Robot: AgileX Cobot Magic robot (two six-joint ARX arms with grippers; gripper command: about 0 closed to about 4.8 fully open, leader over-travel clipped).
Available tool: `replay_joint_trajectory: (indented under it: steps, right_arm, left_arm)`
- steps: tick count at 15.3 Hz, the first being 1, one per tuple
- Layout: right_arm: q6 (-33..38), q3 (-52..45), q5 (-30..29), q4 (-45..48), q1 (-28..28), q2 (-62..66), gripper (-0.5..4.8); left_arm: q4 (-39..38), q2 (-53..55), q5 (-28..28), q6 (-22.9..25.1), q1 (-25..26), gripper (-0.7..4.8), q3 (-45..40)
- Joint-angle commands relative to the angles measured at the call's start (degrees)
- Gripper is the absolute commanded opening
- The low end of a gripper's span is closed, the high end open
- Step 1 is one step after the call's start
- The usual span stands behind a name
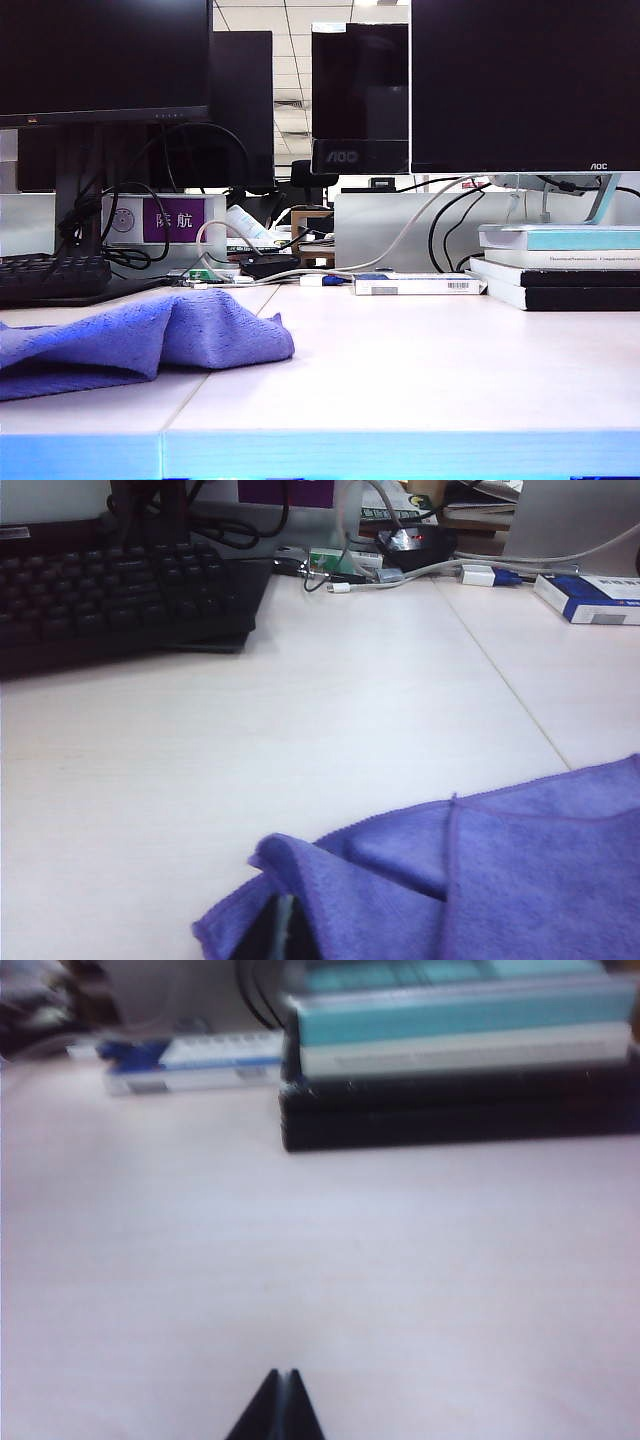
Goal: Wipe the table from front to back using the rag.
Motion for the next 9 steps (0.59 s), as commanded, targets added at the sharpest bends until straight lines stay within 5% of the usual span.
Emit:
replay_joint_trajectory:
  steps: [1,9]
  right_arm:
    - [0.13,-1.25,-7.34,2.58,-3.72,-0.11,-0.01]
    - [0.0,-1.25,-8.74,2.23,-4.79,-0.11,-0.01]
  left_arm:
    - [-0.98,-0.13,0.26,0.04,-0.04,-0.05,-0.13]
    - [-1.01,-0.13,0.28,0.04,-0.04,-0.05,-0.13]
